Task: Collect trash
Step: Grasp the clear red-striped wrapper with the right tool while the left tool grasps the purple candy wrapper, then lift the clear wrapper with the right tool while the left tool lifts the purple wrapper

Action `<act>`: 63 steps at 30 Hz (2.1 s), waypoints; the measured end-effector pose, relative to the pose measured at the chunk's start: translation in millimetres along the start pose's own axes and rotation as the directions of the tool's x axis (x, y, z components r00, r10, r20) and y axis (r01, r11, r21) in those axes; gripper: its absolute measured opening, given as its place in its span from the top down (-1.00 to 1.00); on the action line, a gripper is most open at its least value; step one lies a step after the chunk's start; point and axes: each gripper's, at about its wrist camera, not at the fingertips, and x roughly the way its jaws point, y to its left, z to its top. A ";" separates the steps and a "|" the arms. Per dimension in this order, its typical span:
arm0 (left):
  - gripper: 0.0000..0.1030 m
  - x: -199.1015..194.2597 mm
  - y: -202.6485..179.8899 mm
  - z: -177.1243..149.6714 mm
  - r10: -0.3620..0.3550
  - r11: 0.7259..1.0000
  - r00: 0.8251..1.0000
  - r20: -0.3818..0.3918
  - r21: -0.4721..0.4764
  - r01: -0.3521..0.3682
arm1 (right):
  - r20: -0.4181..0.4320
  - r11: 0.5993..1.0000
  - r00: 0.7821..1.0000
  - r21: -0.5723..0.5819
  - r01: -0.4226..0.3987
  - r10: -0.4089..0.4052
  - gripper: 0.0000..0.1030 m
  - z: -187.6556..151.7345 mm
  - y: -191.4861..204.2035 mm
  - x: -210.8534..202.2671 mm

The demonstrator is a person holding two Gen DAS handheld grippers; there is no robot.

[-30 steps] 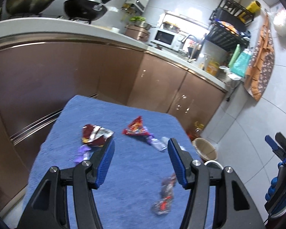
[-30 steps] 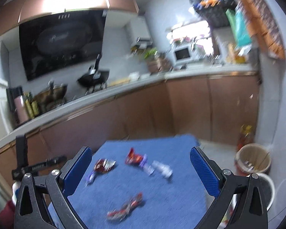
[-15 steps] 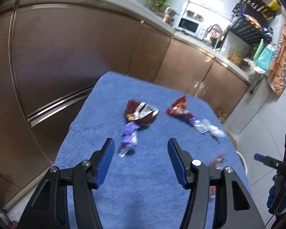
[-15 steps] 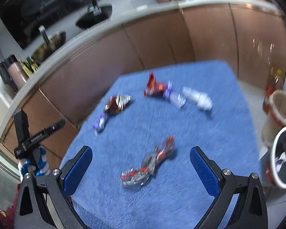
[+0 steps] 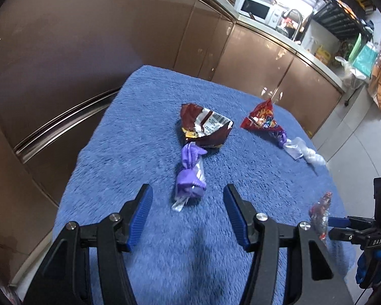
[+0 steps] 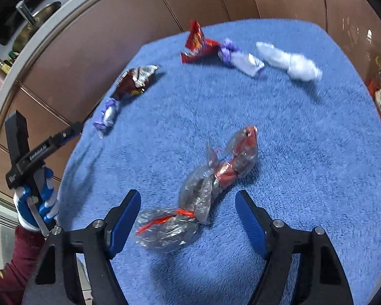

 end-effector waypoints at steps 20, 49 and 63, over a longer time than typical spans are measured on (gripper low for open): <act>0.40 64.1 -8.3 9.2 0.005 1.000 0.994 -0.106 -0.023 -0.007 | -0.029 0.998 1.000 -0.066 0.007 -0.008 0.31 20.1 -3.4 26.1; 0.45 -35.3 -69.4 -14.6 -0.037 0.998 0.999 -0.003 0.042 0.037 | 0.192 0.993 0.977 -0.099 -0.069 0.087 0.62 -9.3 2.1 -72.4; 0.45 -86.6 -119.2 -22.2 -0.062 0.993 0.996 0.058 0.104 0.055 | 0.331 0.989 0.935 -0.110 -0.096 0.127 0.62 -26.5 -2.6 -126.6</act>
